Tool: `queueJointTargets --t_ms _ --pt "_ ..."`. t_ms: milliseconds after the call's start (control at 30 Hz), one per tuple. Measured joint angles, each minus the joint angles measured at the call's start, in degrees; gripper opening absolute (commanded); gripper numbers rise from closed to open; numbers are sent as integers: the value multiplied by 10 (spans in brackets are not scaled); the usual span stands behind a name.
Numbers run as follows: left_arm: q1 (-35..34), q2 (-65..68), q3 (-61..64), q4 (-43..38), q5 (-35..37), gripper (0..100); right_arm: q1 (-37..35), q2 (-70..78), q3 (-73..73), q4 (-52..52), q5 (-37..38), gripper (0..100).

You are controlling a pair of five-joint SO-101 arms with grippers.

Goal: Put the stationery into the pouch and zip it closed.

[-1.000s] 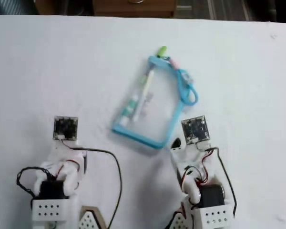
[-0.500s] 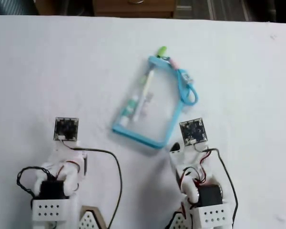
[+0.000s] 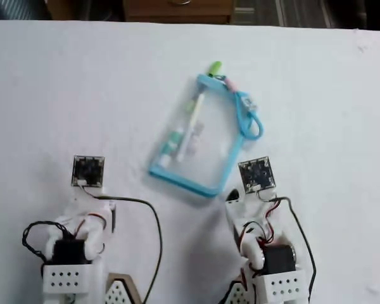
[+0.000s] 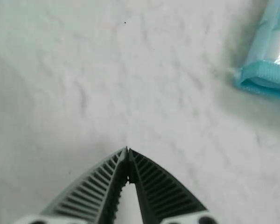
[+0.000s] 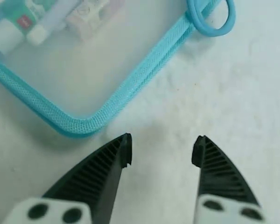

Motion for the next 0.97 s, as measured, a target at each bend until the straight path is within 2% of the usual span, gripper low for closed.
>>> queueJointTargets --t_ms 967 --pt "0 0 0 0 0 24 0 0 0 8 0 219"
